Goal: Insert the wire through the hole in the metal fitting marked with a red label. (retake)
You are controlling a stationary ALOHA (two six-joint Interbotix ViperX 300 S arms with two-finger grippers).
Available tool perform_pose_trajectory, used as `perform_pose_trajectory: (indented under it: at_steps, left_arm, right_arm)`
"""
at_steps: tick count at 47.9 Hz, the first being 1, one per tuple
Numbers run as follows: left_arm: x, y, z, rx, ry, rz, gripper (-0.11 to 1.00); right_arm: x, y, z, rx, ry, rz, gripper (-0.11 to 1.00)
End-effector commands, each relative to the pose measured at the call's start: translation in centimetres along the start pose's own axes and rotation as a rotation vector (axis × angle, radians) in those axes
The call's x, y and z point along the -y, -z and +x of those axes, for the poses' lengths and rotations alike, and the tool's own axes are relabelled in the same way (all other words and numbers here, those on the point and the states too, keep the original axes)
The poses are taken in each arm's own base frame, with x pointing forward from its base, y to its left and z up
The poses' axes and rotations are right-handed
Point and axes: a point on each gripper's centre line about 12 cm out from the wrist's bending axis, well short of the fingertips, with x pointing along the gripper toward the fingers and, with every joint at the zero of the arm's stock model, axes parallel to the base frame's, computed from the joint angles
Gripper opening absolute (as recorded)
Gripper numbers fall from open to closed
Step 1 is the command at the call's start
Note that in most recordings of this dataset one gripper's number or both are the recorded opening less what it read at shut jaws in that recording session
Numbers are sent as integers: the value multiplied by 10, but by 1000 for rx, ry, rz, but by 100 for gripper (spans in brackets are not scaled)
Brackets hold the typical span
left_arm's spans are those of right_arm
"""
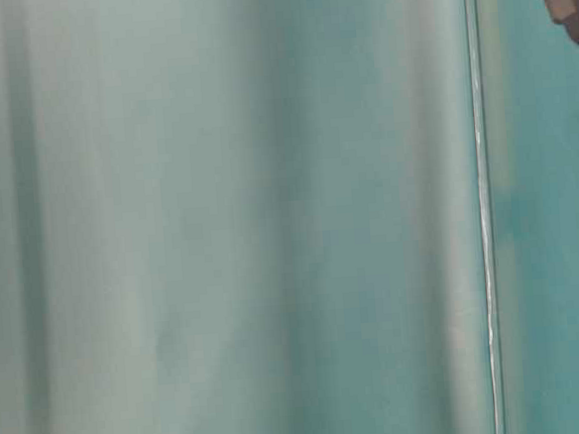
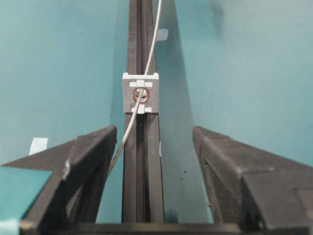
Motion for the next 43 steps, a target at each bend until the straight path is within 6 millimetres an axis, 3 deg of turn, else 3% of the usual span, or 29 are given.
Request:
perform_pose_trajectory:
  at_steps: [1, 11, 31, 37, 43]
  left_arm:
    - [4, -3, -3, 14, 17, -1, -10]
    - [7, -4, -8, 21, 31, -28, -10]
    - [10, -12, 11, -87, 12, -145, -10]
    - [10, -13, 11, -85, 9, -154, 0]
    - [10, -13, 11, -85, 10, -153, 23]
  right_arm:
    - [-5, -15, -1, 38, -14, 19, 73]
    - [-5, -15, -1, 38, -14, 19, 73]
    - [-6, -15, 0, 39, -15, 19, 73]
    - [-6, -16, 0, 41, -15, 20, 73]
    - [-6, -15, 0, 41, -15, 20, 73]
